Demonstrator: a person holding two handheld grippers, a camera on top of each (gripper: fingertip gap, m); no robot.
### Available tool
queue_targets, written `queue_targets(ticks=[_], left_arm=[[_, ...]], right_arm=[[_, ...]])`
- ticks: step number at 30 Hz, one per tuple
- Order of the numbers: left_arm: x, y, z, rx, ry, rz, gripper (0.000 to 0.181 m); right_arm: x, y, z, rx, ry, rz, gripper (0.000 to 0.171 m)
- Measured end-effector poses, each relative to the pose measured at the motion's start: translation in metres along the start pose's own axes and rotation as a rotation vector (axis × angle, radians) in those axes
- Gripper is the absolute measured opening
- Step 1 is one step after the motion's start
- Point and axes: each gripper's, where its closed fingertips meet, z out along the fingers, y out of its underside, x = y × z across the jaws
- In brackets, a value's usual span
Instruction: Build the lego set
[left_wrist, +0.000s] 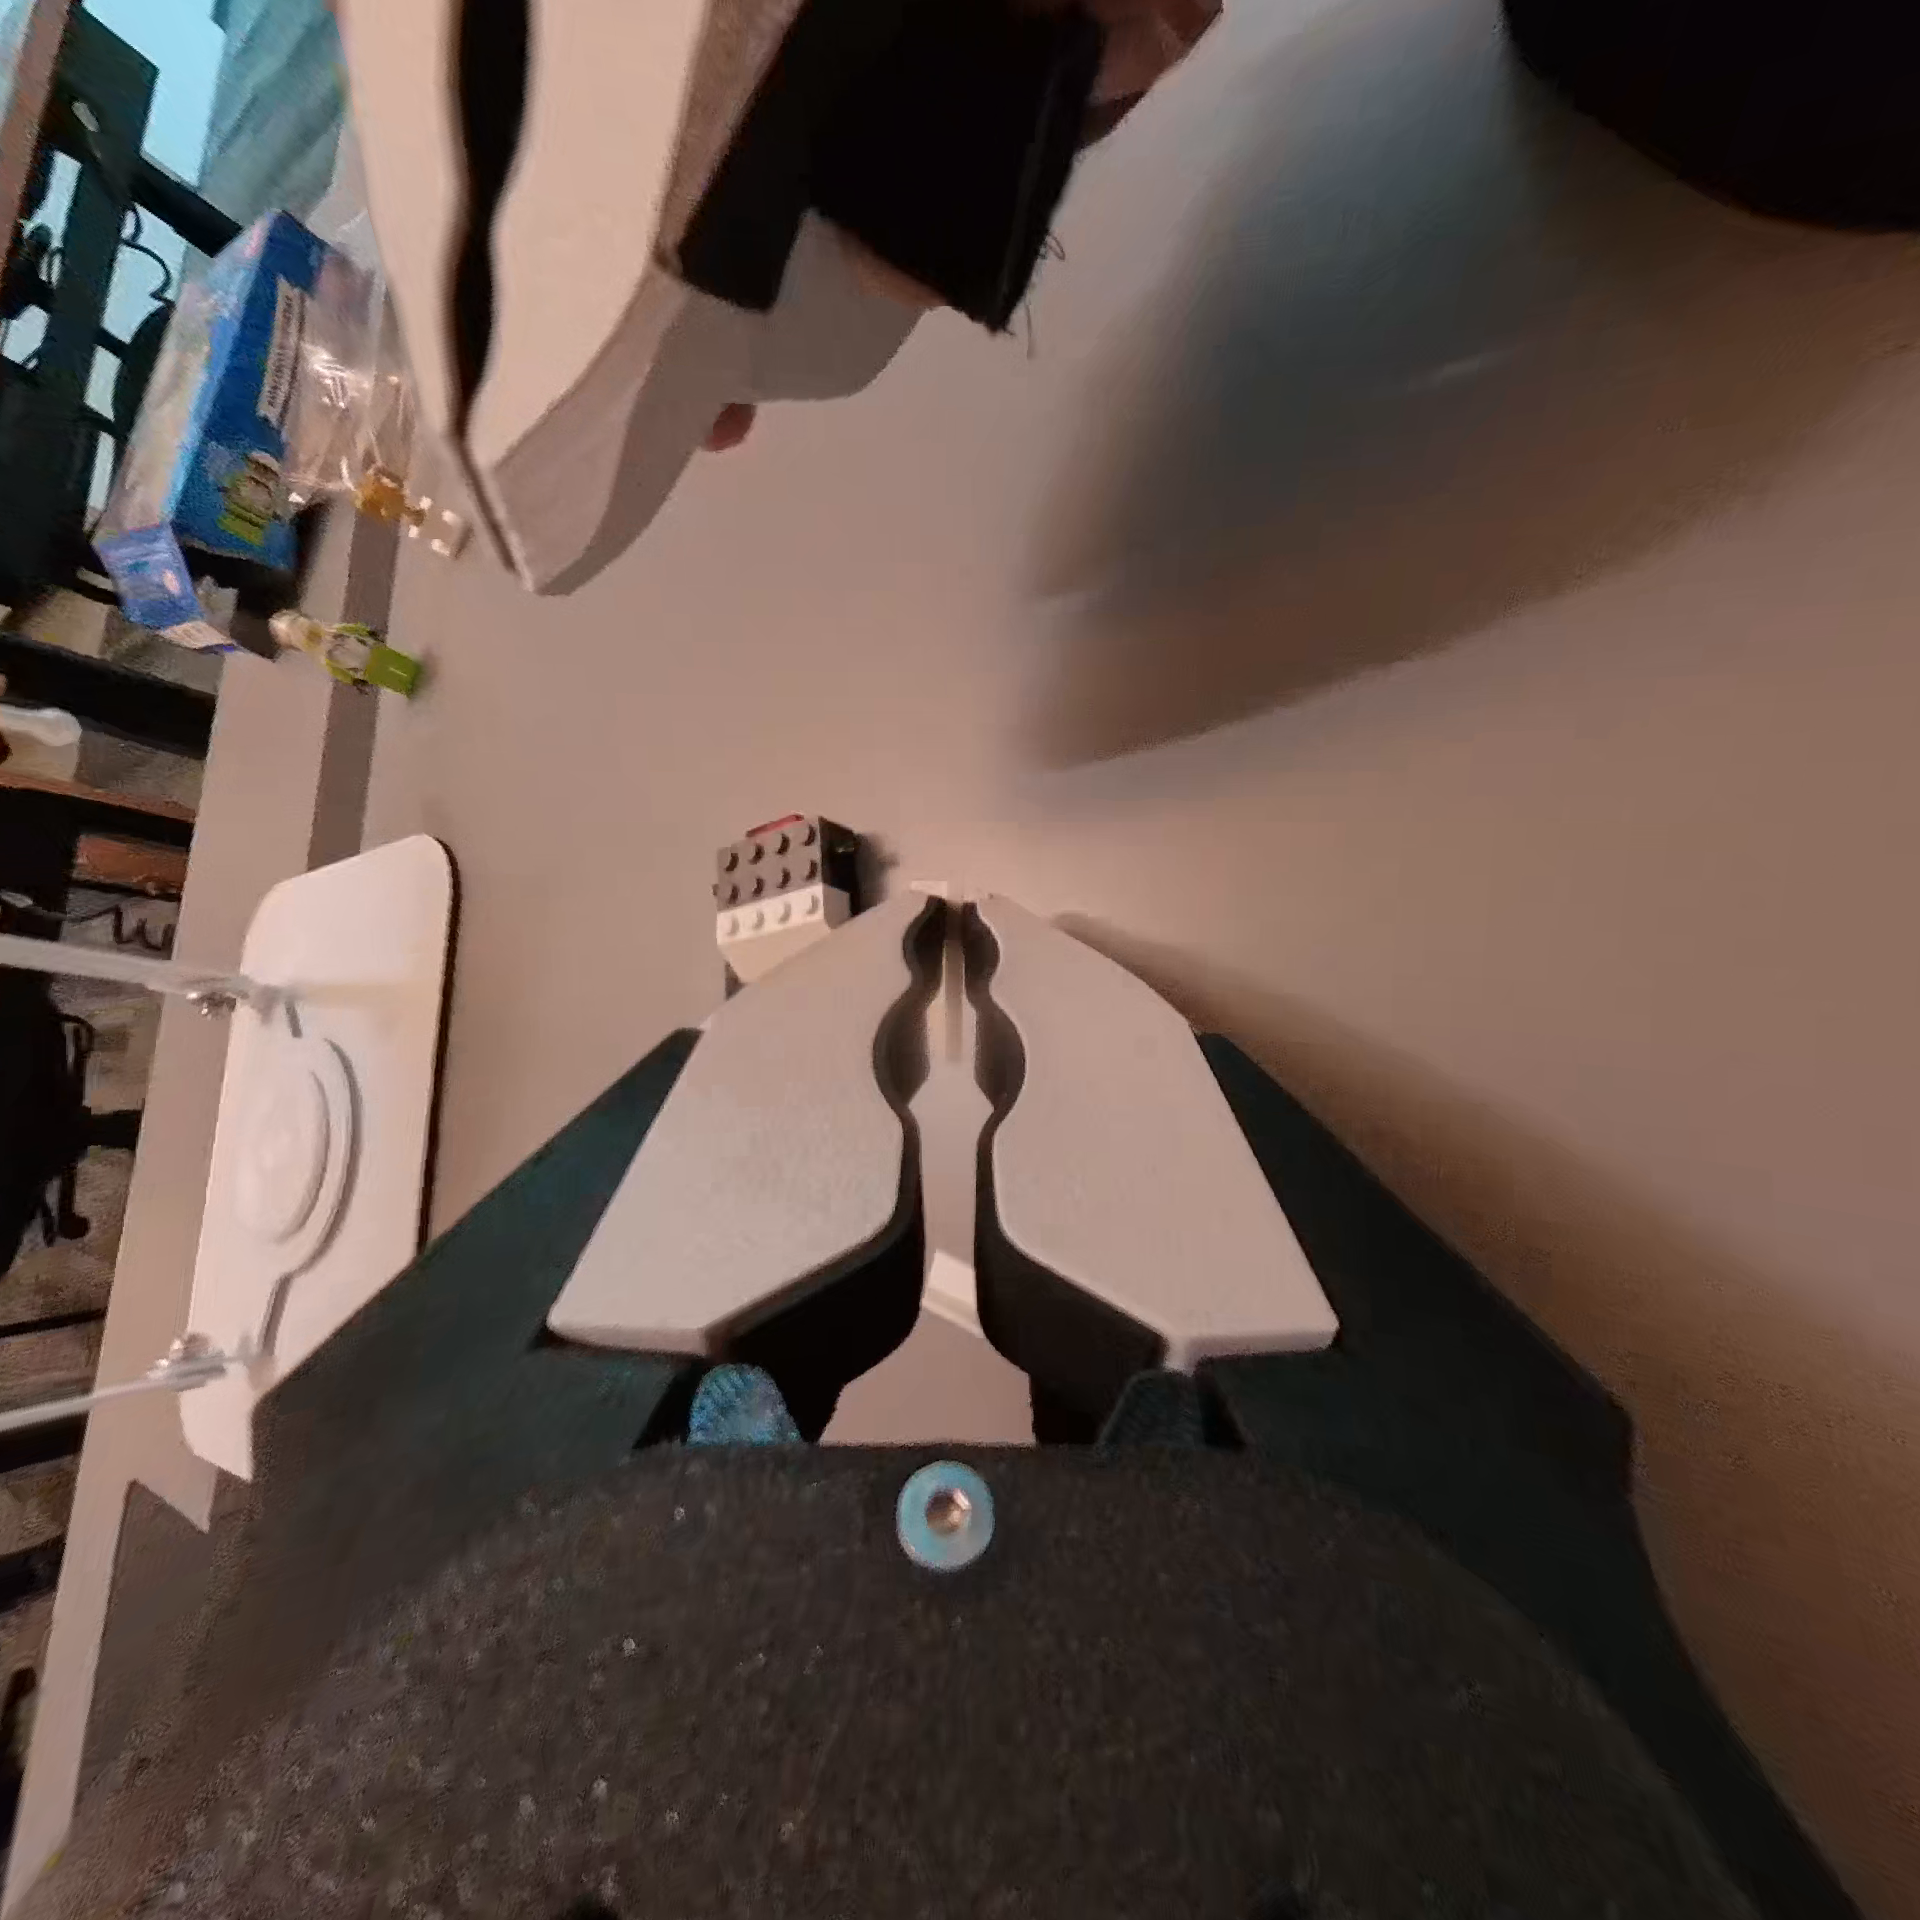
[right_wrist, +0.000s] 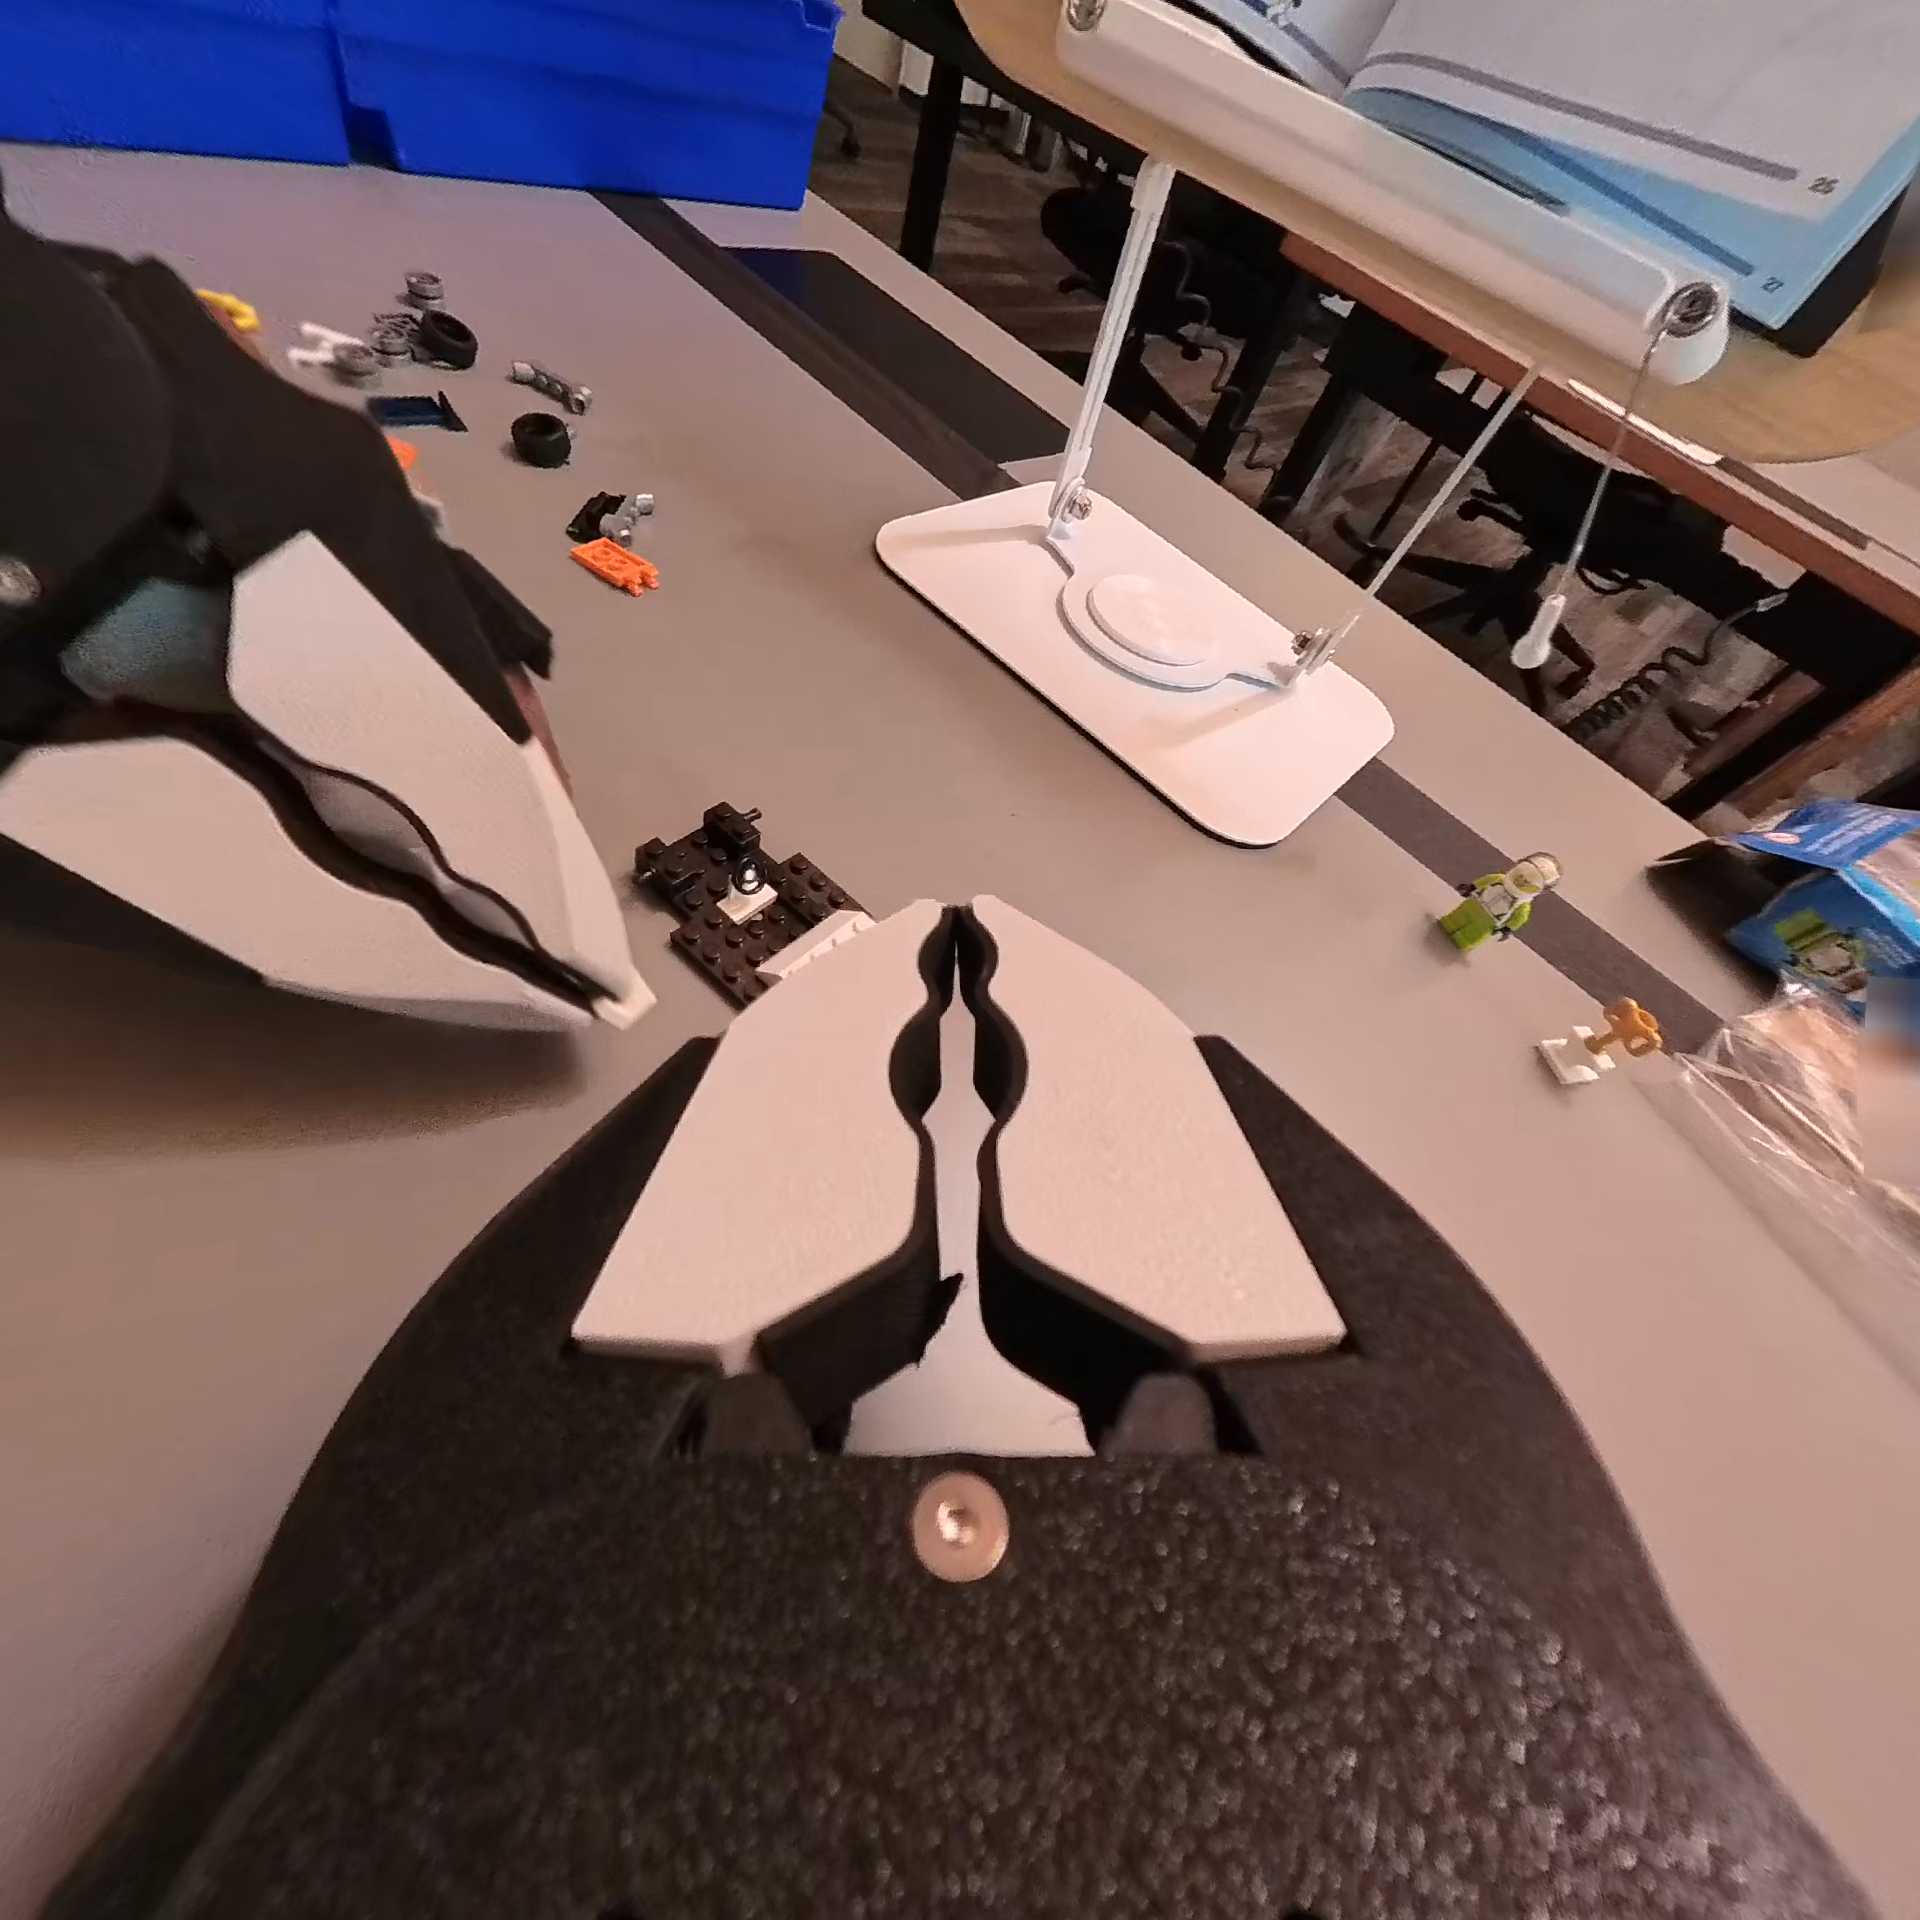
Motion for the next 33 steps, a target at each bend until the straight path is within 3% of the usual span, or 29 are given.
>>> queue_targets(ticks=[4,11,15,21,33], left_arm=[[0.015,0.004,0.011,-0.048,0.067,0.011,0.011],[0.021,-0.010,-0.022,0.105,0.160,-0.278,0.020],[-0.002,0.015,-0.038,0.072,0.040,-0.391,0.012],[-0.018,0.049,-0.050,0.004,-0.066,-0.553,0.009],[-0.023,0.060,-0.055,-0.026,-0.161,-0.647,0.000]], right_arm=[[0.002,0.003,0.000,-0.013,0.005,-0.001,0.000],[0.000,0.006,0.001,-0.029,-0.010,-0.006,0.000],[-0.012,0.012,0.004,-0.067,-0.080,-0.001,0.000],[-0.058,0.037,0.005,-0.222,-0.314,-0.032,0.000],[-0.073,0.028,0.008,-0.186,-0.338,-0.046,0.002]])
